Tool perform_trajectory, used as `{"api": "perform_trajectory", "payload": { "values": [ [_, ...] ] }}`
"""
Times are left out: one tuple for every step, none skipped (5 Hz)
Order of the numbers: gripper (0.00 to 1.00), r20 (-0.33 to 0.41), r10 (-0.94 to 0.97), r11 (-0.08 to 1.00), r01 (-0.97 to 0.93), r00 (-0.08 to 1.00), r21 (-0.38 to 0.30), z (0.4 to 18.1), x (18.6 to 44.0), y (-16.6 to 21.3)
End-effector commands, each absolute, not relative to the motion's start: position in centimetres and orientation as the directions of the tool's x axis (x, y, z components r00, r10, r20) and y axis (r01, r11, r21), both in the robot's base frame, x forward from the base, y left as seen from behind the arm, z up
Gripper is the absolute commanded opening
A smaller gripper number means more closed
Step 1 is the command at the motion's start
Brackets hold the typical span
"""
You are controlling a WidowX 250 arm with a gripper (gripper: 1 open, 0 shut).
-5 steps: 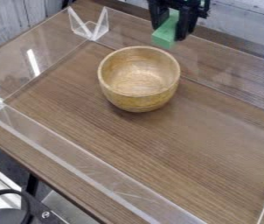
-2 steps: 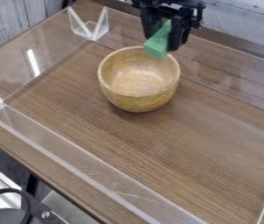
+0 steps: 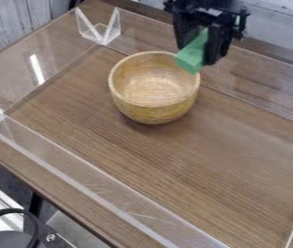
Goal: Put the green block in the brown bowl
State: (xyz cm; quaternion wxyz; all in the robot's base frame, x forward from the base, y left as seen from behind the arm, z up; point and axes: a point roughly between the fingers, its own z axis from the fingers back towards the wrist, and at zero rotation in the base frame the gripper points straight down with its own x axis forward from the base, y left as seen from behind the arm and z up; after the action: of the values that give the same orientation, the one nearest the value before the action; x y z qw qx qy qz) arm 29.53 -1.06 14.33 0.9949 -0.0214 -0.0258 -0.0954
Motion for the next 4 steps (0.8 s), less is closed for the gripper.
{"api": "perform_trajectory", "payload": {
  "values": [
    [0.00, 0.123, -0.170, 0.985, 0.173, 0.978, -0.011, 15.6, 30.0, 0.3],
    [0.00, 0.125, -0.155, 0.988, 0.157, 0.980, -0.006, 15.2, 30.9, 1.2],
    [0.00, 0.140, -0.176, 0.984, 0.179, 0.974, -0.012, 15.4, 31.5, 0.5],
    [0.00, 0.159, -0.200, 0.978, 0.205, 0.967, -0.021, 16.0, 31.7, -0.6]
  ]
}}
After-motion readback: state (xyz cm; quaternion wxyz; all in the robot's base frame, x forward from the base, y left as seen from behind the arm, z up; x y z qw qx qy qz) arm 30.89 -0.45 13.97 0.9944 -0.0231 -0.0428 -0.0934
